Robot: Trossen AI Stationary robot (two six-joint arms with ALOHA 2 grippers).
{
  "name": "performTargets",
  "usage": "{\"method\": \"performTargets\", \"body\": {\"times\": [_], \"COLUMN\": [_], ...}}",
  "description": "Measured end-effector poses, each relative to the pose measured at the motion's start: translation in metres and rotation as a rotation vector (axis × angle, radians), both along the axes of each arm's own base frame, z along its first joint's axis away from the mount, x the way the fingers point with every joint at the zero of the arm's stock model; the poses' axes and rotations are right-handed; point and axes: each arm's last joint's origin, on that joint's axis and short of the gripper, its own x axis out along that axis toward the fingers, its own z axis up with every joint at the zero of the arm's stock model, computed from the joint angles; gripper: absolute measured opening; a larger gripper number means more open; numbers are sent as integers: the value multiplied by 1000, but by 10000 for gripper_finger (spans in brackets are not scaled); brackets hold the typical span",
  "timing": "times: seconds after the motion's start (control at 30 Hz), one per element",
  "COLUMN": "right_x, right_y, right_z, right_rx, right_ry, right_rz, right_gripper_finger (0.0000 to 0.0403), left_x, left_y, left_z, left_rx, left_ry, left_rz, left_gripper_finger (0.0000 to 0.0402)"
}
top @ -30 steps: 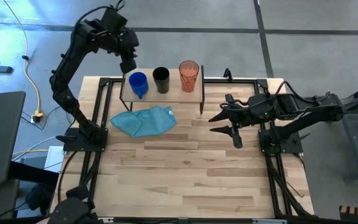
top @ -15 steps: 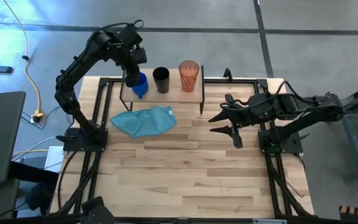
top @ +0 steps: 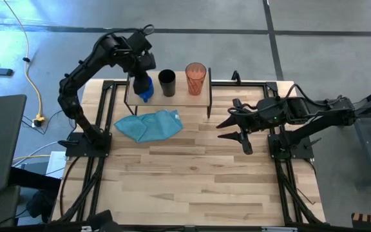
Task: Stack small to large cups/mugs on shelf
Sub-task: Return to Home Position
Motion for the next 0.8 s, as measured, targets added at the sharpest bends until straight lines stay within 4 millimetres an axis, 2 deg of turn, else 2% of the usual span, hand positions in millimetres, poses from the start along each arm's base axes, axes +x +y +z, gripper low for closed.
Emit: {"method": "performTargets", "body": {"times": [0.1, 0.23, 0.33, 0.43, 0.57, 0.8], "right_x": [0, 0, -2, -9, -28, -83], "right_y": [0, 1, 1, -1, -5, -18], "right_z": [0, -1, 0, 4, 16, 36], "right_rx": [9, 24, 24, 8, -16, -59], "right_ry": [2, 14, 7, -16, -83, -218], "right_rz": [8, 19, 32, 42, 55, -27], "right_gripper_finger": [144, 144, 144, 144, 144, 144], "left_x": [3, -6, -17, -31, -55, -105], "left_y": [-5, -17, -28, -47, -78, -136], "left_z": [1, 13, 24, 41, 62, 99], "left_rx": [15, 33, 55, 79, 117, 224], "left_ry": [7, -34, -76, -153, -276, -662], "left_rz": [11, 38, 67, 94, 97, 17], "left_gripper_finger": [106, 106, 106, 106, 106, 106]}}
